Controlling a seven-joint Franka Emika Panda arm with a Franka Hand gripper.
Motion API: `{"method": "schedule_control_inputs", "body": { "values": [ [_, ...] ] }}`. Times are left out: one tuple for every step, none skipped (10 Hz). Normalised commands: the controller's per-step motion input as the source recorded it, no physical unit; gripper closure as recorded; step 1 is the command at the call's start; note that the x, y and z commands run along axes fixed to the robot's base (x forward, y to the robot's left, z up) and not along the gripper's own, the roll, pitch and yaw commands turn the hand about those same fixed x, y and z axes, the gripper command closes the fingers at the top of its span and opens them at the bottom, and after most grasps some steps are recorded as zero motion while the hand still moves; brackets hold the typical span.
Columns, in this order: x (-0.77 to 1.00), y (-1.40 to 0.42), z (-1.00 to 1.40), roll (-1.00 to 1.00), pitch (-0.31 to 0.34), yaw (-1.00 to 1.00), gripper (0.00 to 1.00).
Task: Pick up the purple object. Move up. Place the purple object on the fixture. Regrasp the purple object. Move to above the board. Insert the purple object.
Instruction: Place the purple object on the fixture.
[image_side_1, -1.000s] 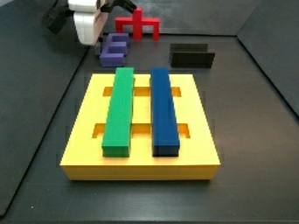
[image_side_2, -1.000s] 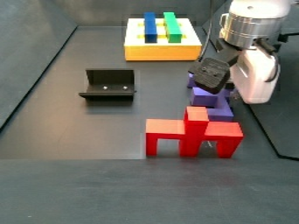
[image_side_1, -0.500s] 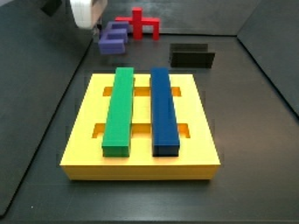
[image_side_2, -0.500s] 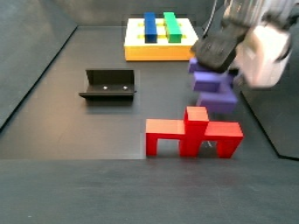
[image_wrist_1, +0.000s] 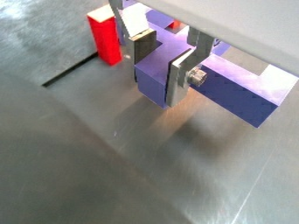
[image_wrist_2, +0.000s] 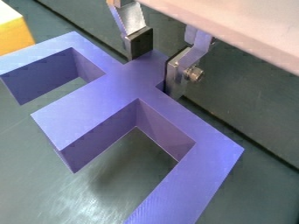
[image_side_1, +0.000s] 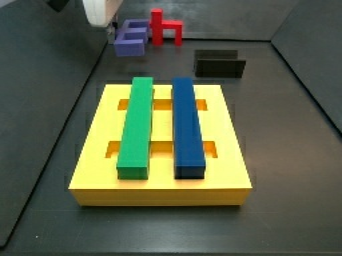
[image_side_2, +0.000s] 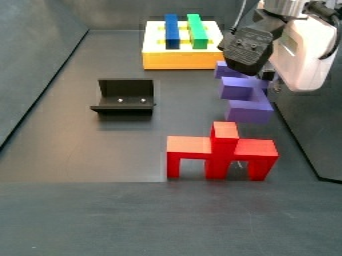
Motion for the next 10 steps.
{"method": "schedule_control_inputs", "body": {
  "values": [
    [0.61,0.05,0.46,-0.35,0.286,0.19,1.0],
    [0.73,0.0,0.53,-0.25,0.349,0.19,1.0],
    [0.69,-0.1,0.57,-0.19,0.349,0.23,1.0],
    [0.7,-0.18,0.62,-0.01,0.414,0.33,1.0],
    [0.64,-0.19,0.53,-0.01,0.4,0.4,1.0],
    [0.6,-0.2,0.48,0.0,0.38,0.45,1.0],
    [0.57,-0.22,0.44,-0.05,0.38,0.47,1.0],
    [0.56,-0.23,0.42,-0.07,0.389,0.47,1.0],
    [0.5,-0.2,0.42,-0.03,0.38,0.52,1.0],
    [0.4,-0.17,0.38,0.0,0.36,0.6,1.0]
  ]
}}
